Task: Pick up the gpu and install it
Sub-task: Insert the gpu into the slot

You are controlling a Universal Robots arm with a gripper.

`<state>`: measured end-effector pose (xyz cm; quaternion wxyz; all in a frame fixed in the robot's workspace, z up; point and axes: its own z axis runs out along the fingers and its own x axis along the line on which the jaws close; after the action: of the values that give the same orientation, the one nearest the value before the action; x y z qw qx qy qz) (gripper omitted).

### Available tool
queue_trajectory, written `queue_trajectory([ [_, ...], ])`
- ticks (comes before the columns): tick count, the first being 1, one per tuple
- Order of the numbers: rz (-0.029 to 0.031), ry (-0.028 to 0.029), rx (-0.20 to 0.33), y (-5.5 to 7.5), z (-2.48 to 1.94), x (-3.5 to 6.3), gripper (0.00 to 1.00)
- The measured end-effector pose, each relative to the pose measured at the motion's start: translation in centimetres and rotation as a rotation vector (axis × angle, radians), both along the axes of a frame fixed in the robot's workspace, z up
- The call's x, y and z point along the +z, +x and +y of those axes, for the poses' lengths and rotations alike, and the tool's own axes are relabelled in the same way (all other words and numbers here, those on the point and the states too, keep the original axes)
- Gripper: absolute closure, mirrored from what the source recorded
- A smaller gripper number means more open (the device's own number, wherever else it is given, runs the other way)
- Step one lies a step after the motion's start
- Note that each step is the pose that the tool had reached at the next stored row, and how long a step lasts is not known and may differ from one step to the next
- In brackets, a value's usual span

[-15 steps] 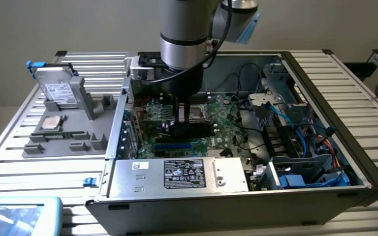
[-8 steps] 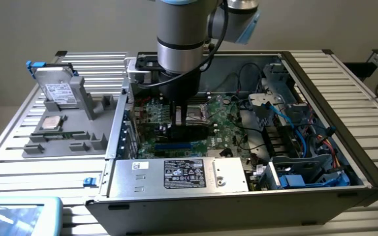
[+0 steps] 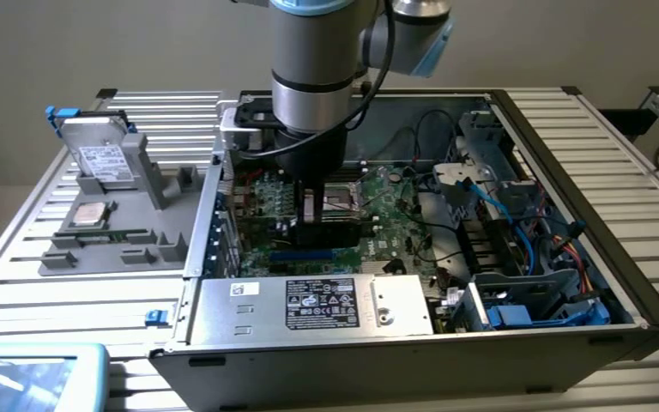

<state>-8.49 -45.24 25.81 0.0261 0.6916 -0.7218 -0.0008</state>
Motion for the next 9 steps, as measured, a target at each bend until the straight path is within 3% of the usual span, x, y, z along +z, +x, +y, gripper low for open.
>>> queue_trajectory([
  [9, 0.0033, -0.0001, 0.000, -0.12, -0.01, -0.20, 0.72],
])
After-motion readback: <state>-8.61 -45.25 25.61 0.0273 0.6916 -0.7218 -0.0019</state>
